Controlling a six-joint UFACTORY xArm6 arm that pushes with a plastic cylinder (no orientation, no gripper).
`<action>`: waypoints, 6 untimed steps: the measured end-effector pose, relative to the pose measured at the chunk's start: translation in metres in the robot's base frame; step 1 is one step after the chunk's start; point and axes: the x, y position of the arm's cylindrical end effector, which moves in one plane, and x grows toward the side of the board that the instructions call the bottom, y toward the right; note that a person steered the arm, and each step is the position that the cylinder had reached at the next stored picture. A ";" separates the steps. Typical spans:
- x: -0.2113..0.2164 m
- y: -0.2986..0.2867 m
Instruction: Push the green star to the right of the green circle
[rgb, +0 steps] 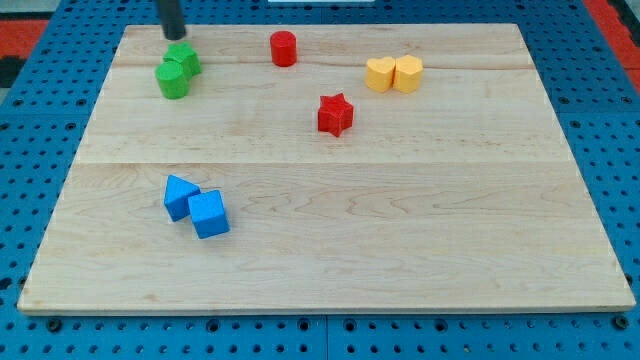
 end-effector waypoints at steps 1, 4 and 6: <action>0.056 0.009; 0.093 -0.040; 0.058 0.045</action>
